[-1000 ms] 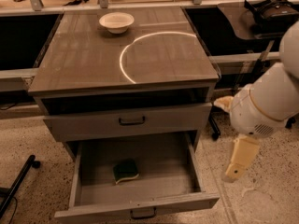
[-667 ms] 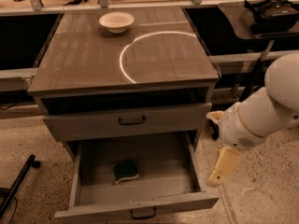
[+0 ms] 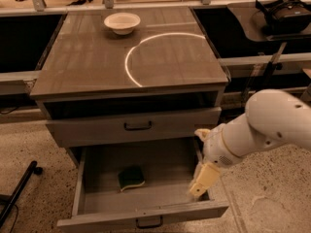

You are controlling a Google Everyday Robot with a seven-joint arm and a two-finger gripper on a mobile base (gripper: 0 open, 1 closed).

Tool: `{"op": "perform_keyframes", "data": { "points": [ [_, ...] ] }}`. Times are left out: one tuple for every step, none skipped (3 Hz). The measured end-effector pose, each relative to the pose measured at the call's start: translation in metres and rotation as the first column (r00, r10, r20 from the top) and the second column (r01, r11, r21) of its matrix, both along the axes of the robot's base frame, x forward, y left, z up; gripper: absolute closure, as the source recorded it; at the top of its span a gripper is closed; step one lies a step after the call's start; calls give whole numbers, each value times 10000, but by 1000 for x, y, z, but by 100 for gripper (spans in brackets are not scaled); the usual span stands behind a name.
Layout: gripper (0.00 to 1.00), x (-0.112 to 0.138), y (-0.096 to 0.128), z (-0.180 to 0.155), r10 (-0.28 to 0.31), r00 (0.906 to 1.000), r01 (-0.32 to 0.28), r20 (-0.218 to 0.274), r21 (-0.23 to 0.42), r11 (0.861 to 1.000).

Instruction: Pick sponge from middle drawer and place on counter

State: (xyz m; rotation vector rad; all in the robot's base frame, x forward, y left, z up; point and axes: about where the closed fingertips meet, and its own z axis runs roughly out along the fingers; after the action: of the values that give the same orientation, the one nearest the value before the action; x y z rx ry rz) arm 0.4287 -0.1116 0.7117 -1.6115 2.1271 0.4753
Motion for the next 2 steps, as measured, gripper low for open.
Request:
{"op": "perform_keyframes", "data": {
  "points": [
    [0, 14, 42, -42, 45, 9995, -12, -324, 1023, 9948],
    [0, 14, 42, -42, 45, 9995, -12, -324, 1023, 9948]
  ]
}}
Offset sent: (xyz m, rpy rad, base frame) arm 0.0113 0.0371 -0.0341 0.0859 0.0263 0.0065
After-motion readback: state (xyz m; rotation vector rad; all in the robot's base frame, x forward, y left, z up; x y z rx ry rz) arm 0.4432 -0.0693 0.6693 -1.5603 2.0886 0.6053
